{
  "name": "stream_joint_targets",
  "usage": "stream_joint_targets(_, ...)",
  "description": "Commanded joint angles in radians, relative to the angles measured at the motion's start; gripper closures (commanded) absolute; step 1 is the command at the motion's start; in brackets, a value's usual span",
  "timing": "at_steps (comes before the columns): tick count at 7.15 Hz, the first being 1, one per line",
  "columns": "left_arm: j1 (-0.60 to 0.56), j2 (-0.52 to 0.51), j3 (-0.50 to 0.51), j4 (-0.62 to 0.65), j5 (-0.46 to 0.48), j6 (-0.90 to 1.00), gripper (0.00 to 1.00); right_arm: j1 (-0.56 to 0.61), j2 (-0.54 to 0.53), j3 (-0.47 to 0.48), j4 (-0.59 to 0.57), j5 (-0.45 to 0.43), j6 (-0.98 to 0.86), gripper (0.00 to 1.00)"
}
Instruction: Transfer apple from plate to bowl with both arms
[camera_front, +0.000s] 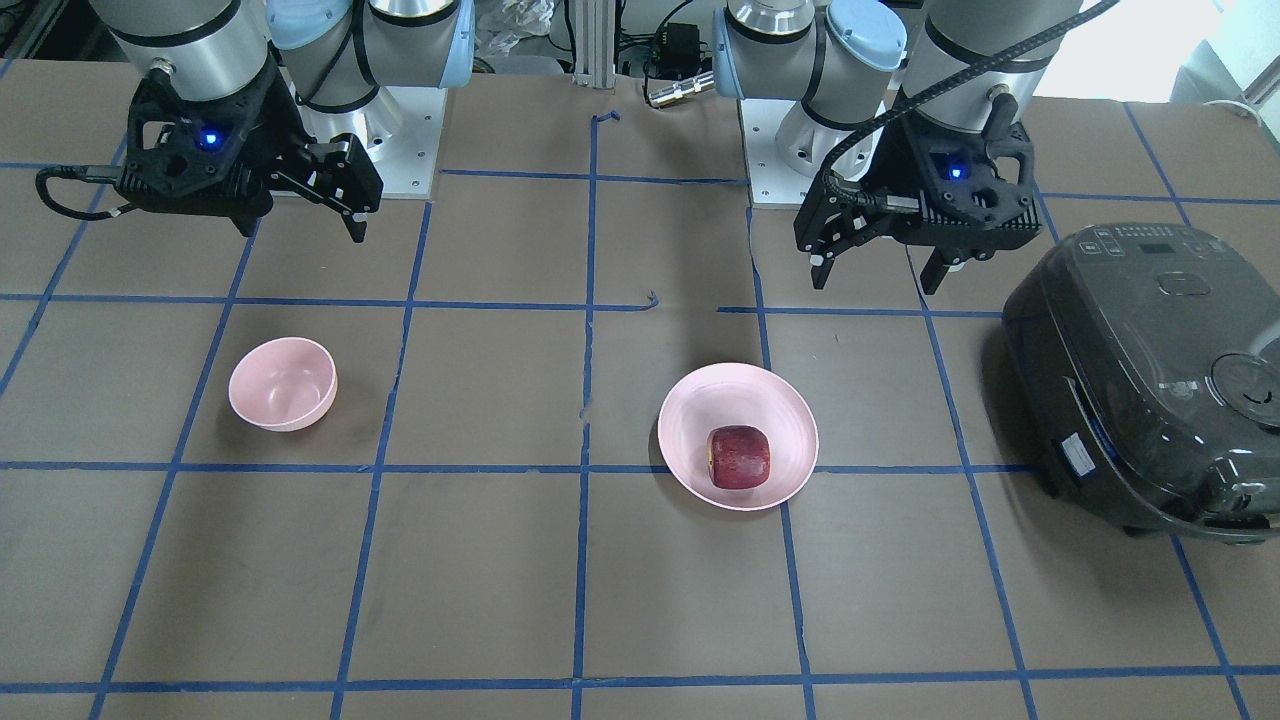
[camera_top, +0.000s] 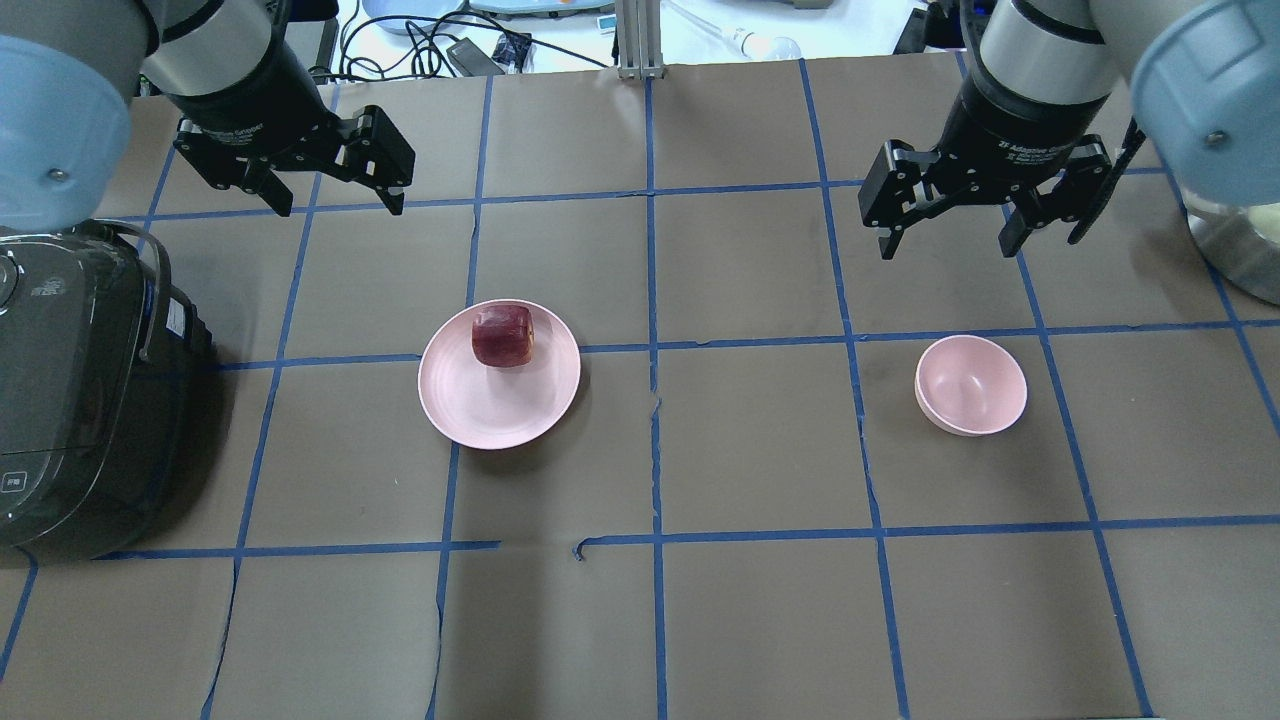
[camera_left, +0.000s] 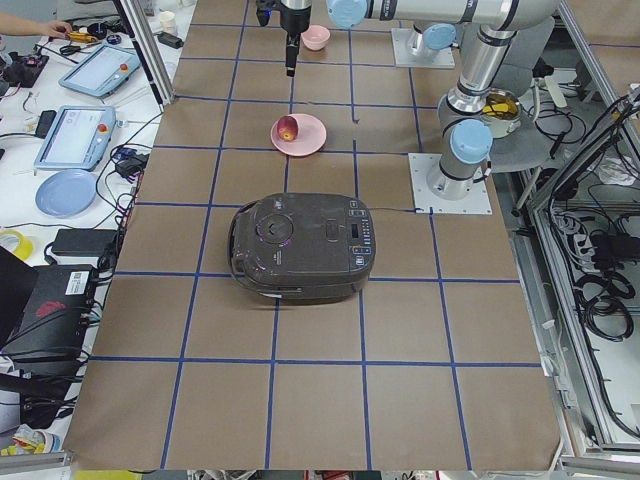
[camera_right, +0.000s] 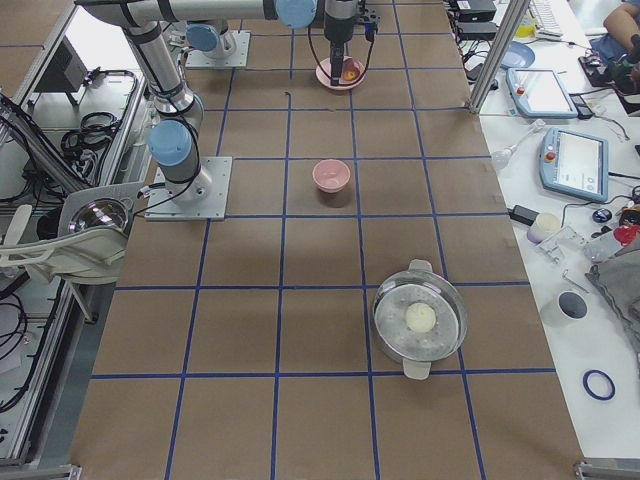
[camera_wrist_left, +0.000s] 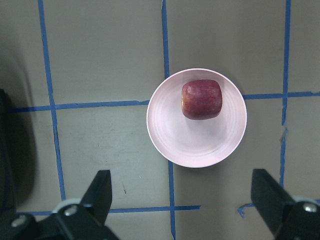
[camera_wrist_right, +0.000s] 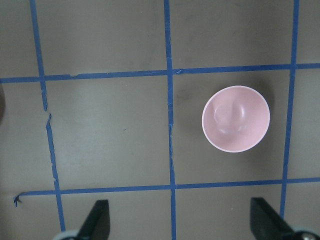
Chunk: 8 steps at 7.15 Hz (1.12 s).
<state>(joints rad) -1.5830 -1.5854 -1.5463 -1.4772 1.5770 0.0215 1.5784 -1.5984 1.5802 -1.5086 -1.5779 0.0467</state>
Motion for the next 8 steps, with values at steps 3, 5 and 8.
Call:
stream_joint_targets(3,0.0,0.007,-0.018,0.002,0.003,0.0,0.0,-0.119,0.051,0.003,-0.024,0.002,-0.185,0.0)
stream_joint_targets(5,0.0,0.002,-0.021,0.006,0.001,-0.002,0.0,-0.283,0.109,0.061,-0.03,0.007,-0.33,0.0)
stream_joint_targets(8,-0.026,-0.025,-0.089,0.07,0.002,-0.081,0.0,-0.35,0.236,0.209,-0.255,-0.007,-0.42,0.0)
